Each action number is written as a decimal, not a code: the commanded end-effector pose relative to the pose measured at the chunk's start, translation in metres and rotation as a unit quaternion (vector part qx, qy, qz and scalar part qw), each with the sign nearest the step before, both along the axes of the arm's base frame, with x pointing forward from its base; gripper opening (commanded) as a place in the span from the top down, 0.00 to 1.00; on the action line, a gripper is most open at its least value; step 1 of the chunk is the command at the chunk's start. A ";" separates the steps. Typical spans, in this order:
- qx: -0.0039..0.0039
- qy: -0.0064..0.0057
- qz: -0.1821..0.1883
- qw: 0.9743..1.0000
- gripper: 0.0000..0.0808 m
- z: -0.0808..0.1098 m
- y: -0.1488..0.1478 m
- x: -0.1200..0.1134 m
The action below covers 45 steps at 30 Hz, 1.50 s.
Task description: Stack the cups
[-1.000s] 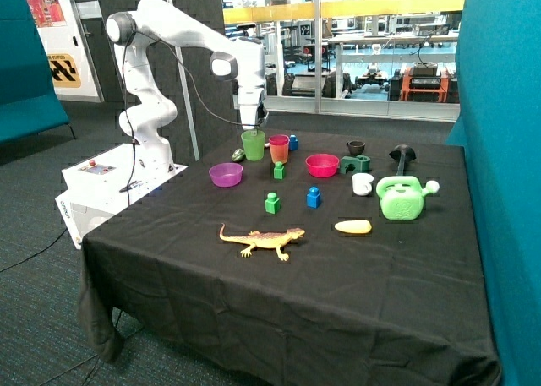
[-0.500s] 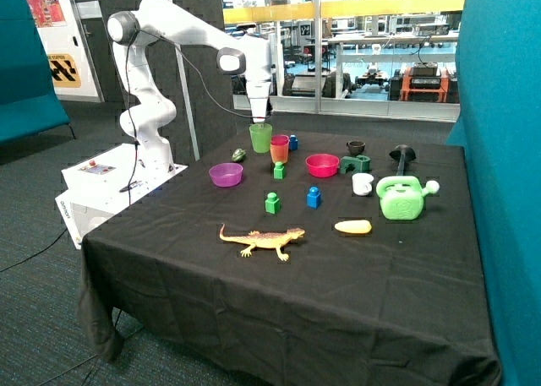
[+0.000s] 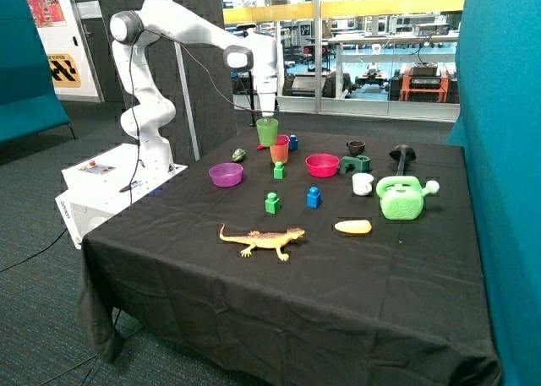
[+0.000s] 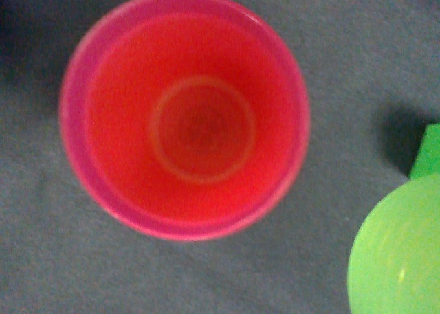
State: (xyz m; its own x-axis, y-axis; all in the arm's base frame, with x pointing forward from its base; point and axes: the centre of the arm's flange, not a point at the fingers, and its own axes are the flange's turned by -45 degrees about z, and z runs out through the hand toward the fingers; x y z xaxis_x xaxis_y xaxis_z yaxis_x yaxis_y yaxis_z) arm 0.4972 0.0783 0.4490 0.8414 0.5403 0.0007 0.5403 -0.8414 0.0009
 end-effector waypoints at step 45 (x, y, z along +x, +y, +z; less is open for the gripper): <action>0.000 0.001 0.074 0.997 1.00 -0.014 0.094 0.003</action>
State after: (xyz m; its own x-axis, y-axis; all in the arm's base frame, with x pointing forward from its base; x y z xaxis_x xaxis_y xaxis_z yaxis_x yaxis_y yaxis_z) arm 0.4988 0.1719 0.4431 0.7504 0.6610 -0.0044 0.6610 -0.7504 -0.0065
